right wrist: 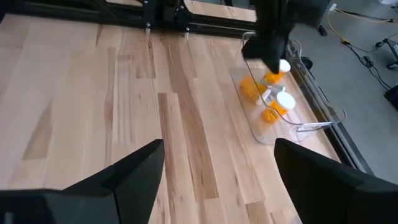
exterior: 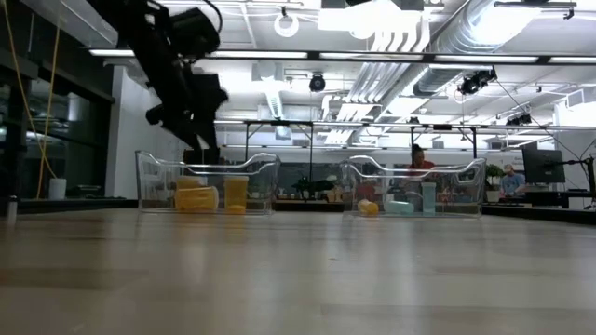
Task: Pick and place medicine bottles into bin by pill shape (circle, oval)
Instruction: Put the blue capsule bottle into the left transparent bin
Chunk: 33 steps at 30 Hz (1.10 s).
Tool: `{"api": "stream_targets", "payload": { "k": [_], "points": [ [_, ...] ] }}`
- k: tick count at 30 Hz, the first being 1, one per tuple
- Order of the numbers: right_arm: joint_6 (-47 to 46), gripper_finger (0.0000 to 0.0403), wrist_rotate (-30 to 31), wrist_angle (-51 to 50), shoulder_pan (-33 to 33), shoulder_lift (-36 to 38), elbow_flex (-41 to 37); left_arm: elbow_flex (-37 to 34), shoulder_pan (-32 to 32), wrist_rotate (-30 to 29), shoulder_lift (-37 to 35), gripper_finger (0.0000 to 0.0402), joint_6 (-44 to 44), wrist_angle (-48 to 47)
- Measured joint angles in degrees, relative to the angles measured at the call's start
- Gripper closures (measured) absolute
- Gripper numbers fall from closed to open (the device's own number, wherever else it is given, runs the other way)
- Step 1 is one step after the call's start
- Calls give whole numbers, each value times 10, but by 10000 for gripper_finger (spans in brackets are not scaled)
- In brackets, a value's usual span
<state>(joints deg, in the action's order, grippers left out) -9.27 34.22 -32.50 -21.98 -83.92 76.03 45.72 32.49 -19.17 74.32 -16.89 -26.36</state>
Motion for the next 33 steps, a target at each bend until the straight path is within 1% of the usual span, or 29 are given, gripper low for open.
{"api": "stream_targets", "payload": {
  "k": [3, 5, 6, 9, 13, 15, 18, 20, 22, 25, 28, 31, 33],
  "points": [
    [-3, 105, -6, -25, -2, 0, 0, 4, -10, 69, -38, 159, -28, 11],
    [-25, 105, -8, -60, -7, 0, 0, -13, -35, 106, -69, 158, -40, 60],
    [-43, 105, -8, -81, -11, 0, 0, -27, -55, 113, -86, 158, -44, 93],
    [-104, 105, -8, -150, -30, 0, 0, -87, -132, 114, -130, 159, -55, 232],
    [-188, 105, 10, -214, -76, 0, 0, -189, -255, 108, -159, 159, -49, 479],
    [-229, 105, 24, -233, -105, 0, 0, -232, -314, 90, -160, 159, -31, 584],
    [-299, 105, 40, -257, -156, 0, 0, -271, -389, 38, -157, 159, 2, 679],
    [-358, 105, 56, -275, -193, -1, 0, -281, -426, 4, -156, 159, 27, 694],
    [-436, 105, 63, -298, -227, -5, 0, -277, -449, -29, -156, 159, 50, 699],
    [-580, 105, 46, -332, -271, -23, 0, -270, -466, -45, -162, 159, 69, 701],
    [-680, 105, -22, -334, -299, -54, 0, -265, -470, -42, -162, 159, 76, 700],
    [-767, 105, -111, -333, -313, -91, 0, -264, -469, -42, -162, 159, 75, 699],
    [-805, 105, -171, -333, -315, -119, 0, -264, -469, -42, -162, 159, 75, 699]
  ]
}}
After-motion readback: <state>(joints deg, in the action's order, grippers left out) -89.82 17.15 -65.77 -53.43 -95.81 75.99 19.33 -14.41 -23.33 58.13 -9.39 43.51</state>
